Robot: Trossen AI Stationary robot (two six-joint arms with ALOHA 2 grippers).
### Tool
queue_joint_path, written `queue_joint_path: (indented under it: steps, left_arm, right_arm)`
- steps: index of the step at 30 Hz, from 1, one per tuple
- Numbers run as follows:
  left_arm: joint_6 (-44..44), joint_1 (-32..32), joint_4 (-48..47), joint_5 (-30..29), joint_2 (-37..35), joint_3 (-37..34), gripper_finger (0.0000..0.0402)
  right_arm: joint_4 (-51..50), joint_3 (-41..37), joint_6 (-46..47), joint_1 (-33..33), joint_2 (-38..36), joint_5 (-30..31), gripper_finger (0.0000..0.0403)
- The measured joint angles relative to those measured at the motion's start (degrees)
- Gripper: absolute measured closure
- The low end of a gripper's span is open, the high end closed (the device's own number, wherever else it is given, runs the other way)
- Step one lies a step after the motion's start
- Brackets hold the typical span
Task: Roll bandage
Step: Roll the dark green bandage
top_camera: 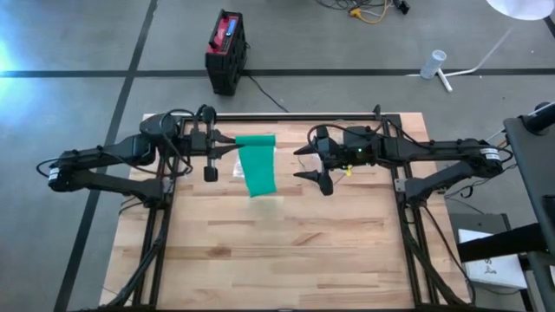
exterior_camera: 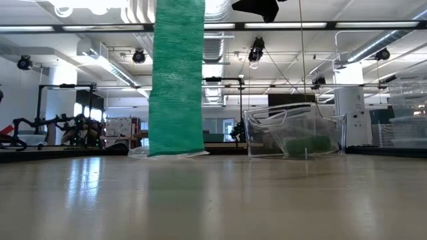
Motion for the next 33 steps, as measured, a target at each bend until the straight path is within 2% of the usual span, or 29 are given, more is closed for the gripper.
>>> queue_joint_path:
  steps: [8, 13, 18, 22, 27, 33]
  left_arm:
    - [4.5, 0.0, -0.6, 0.0, 0.1, 0.0, 0.0402]
    - [6.7, 0.0, -0.8, 0.0, 0.4, 0.0, 0.0401]
    - [14.0, 0.0, -2.2, 0.0, 0.6, 0.0, 0.0401]
    - [19.0, 0.0, -3.0, 0.0, 0.6, 0.0, 0.0401]
    - [20.6, 0.0, -3.1, -0.2, 0.7, 0.0, 0.0401]
    - [27.0, -0.2, -4.4, -3.1, 1.1, -0.1, 0.0401]
  right_arm:
    - [0.8, -0.1, 1.5, 0.0, -0.3, -1.5, 0.0094]
    - [1.9, -0.1, 1.0, 0.1, -3.1, -3.0, 0.0096]
    - [3.3, -1.3, -0.5, 0.1, -5.1, -3.0, 0.0102]
    - [9.9, -4.9, -0.5, 0.1, -4.5, -3.0, 0.0107]
    - [15.2, -7.3, 0.4, 0.1, -3.2, -2.8, 0.0108]
    - [29.1, -9.9, 9.1, 0.1, -2.7, -2.6, 0.0095]
